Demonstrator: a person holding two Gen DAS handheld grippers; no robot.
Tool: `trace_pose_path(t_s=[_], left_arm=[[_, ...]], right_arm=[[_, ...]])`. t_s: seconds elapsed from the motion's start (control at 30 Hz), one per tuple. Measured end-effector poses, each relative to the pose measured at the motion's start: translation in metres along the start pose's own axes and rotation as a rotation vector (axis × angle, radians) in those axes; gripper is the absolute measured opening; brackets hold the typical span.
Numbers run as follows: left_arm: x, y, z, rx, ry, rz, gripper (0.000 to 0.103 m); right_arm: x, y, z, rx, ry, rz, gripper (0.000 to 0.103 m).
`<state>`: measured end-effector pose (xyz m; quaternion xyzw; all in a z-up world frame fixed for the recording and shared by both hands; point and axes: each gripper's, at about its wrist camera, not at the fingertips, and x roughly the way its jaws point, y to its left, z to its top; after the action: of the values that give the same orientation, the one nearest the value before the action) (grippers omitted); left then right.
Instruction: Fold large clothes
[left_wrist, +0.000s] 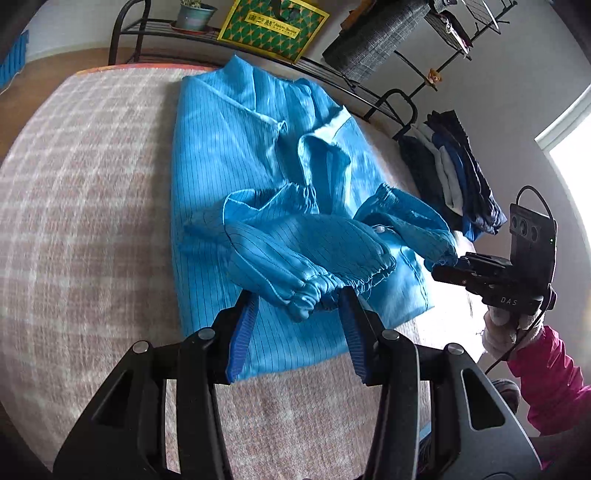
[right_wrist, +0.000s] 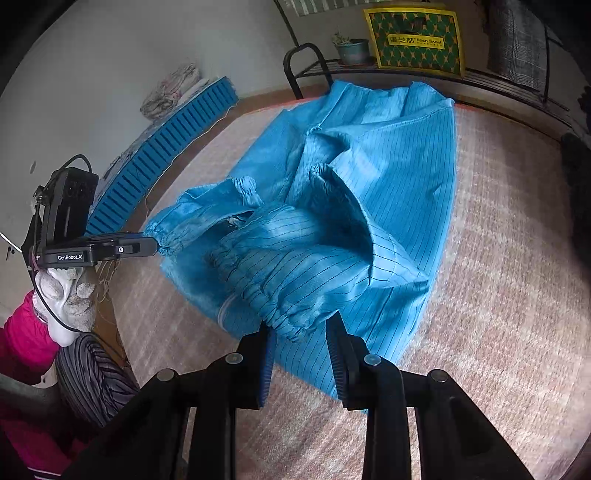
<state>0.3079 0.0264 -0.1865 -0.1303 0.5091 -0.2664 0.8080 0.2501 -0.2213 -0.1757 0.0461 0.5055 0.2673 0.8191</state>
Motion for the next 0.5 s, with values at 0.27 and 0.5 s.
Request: trace_pose_path(t_s=[0.27, 0.5], left_arm=[[-0.005, 0.015, 0.055, -0.032, -0.173, 0.097, 0.046], [0.004, 0.036, 0.031, -0.060, -0.119, 0.087, 0.046]], right_arm=[[0.003, -0.018, 0.058, 0.048, -0.110, -0.098, 0.035], [-0.007, -0.032, 0.039, 0.108, -0.121, -0.106, 0.038]])
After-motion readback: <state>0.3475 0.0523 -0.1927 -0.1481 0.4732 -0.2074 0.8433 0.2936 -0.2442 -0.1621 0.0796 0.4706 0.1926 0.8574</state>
